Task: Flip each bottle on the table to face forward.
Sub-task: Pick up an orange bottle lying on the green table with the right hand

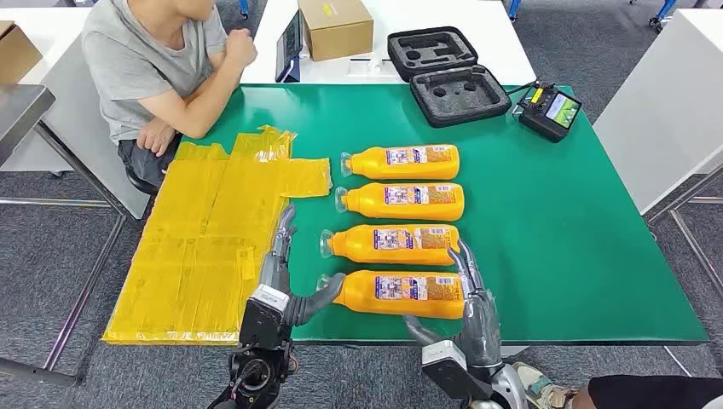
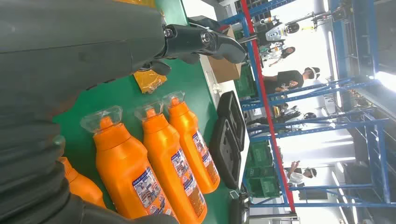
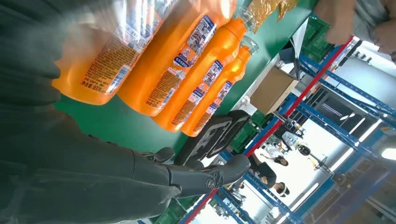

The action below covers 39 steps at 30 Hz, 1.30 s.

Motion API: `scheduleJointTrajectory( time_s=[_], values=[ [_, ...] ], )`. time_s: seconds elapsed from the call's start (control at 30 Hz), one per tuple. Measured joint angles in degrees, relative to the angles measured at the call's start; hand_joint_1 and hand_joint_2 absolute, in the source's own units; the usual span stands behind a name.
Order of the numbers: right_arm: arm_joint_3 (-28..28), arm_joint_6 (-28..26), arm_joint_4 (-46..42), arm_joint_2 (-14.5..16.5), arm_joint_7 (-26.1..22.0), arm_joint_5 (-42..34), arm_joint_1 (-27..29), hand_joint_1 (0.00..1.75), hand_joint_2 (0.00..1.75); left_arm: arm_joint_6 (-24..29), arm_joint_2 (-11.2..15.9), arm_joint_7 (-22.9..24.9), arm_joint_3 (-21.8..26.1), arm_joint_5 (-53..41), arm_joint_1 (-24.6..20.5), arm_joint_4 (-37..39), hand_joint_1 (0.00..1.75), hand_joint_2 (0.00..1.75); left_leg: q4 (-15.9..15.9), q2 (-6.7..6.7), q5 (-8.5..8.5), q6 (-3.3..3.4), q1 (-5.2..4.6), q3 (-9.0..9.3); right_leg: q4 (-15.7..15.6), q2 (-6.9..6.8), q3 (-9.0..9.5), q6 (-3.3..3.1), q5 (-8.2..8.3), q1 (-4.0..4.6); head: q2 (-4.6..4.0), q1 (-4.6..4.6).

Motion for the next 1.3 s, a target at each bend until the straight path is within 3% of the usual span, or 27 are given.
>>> scheduleJointTrajectory(
  time_s=[0.57, 0.77, 1.3],
  values=[
    [-1.2, 2.4, -0.5, 0.0, 3.1, 5.9, 0.1, 0.00, 1.75, 0.0, -0.3, 0.0, -0.2, -0.4, 0.4, -0.1, 0.00, 1.75, 0.0, 0.00, 0.00, 0.00, 0.00, 0.00, 0.0, 0.00, 0.00, 0.00, 0.00, 0.00, 0.00, 0.01],
    [-2.4, 4.0, 0.0, -0.1, 2.9, 3.4, -0.3, 0.00, 1.75, 2.1, -0.3, 0.0, -0.5, -1.1, 1.1, -1.1, 0.00, 1.75, 0.0, -0.01, 0.00, 0.00, 0.00, -0.01, 0.0, 0.00, 0.00, 0.00, 0.00, 0.00, 0.00, 0.01],
    [-5.2, 3.7, -0.3, 0.1, -0.8, -1.3, -0.2, 0.00, 1.75, 1.4, -1.0, 0.0, -0.4, -0.7, 0.9, 0.1, 0.00, 1.75, 0.0, 0.00, -0.01, 0.00, 0.00, -0.01, 0.0, 0.00, -0.01, 0.00, 0.00, 0.00, 0.00, 0.01]
  ],
)
